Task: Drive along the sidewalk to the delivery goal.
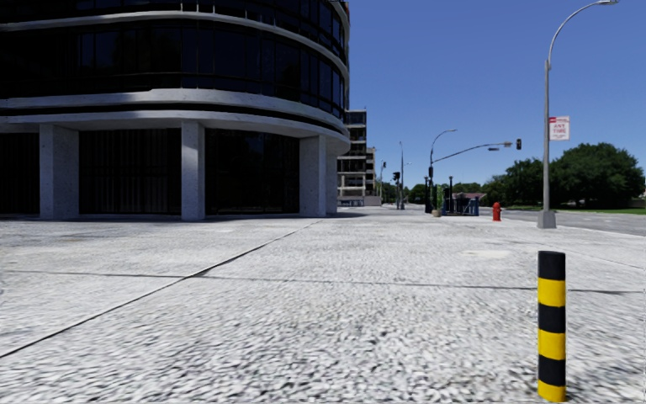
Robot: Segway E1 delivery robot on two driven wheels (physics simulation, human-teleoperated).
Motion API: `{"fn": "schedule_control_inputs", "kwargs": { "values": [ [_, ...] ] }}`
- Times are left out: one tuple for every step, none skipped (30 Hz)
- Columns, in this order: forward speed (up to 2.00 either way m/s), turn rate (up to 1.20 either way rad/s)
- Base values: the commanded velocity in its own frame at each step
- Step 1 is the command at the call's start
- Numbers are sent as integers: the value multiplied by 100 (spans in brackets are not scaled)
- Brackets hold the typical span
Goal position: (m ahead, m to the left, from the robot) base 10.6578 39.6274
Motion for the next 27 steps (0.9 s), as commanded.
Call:
{"fn": "schedule_control_inputs", "kwargs": {
  "values": [
    [190, 8],
    [190, 8],
    [190, 2],
    [190, 1],
    [190, 0],
    [190, 0],
    [190, 0],
    [190, 0],
    [190, 0],
    [190, 0],
    [190, 0],
    [190, 0],
    [190, 0],
    [190, 0],
    [190, 0],
    [190, 0],
    [190, 0],
    [190, 0],
    [190, 0],
    [190, 0],
    [190, 0],
    [190, 0],
    [190, 0],
    [190, 0],
    [190, 0],
    [190, 0],
    [190, 0]
  ]
}}
